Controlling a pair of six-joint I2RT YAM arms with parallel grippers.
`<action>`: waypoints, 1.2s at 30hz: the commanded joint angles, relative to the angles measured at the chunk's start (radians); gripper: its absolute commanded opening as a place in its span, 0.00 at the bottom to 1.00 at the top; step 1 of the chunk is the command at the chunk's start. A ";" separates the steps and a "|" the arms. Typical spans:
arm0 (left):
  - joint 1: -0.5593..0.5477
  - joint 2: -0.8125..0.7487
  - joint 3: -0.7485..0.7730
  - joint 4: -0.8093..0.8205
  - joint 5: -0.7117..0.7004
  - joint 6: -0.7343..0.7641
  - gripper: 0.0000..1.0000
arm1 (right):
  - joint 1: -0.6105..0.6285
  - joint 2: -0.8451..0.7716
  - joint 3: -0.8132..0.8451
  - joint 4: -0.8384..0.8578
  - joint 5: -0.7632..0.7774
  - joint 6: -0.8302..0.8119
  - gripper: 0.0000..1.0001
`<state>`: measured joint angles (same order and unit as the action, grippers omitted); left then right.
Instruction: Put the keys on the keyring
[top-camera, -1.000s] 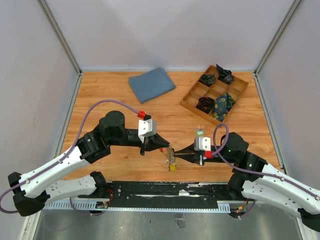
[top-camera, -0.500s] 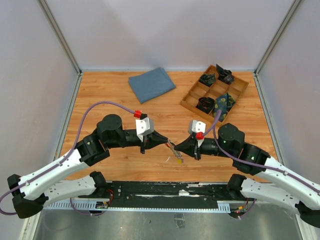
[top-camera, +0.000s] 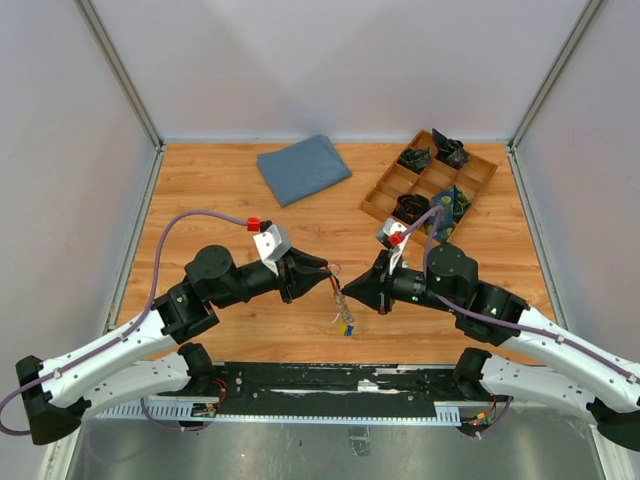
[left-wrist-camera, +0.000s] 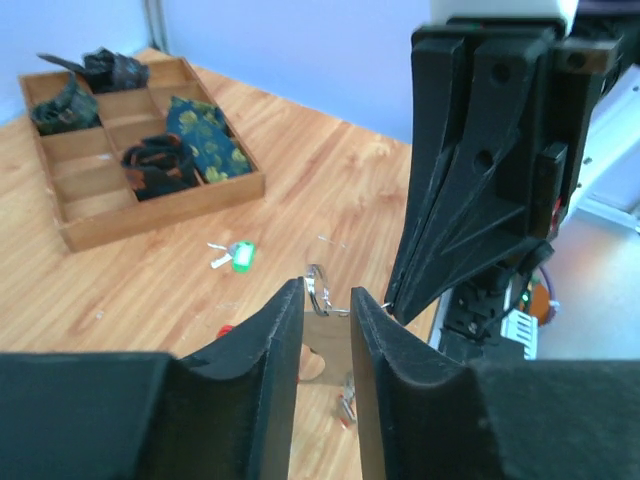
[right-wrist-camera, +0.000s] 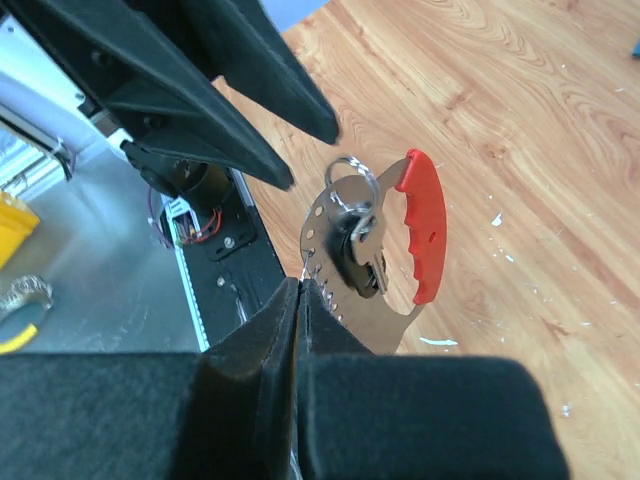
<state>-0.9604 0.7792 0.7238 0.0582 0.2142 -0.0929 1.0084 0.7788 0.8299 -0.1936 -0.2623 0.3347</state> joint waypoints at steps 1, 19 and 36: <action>0.003 -0.062 -0.027 0.105 -0.104 -0.089 0.35 | 0.015 -0.025 -0.061 0.200 0.084 0.165 0.00; 0.004 -0.124 -0.113 0.119 -0.095 -0.126 0.42 | 0.015 -0.047 -0.065 0.257 0.228 0.237 0.00; -0.338 0.007 -0.062 0.203 -0.716 0.289 0.43 | 0.015 -0.082 -0.065 0.186 0.534 0.547 0.01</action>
<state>-1.2354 0.7555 0.6903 0.1387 -0.3080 0.0792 1.0084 0.7261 0.7303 -0.0143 0.1596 0.7876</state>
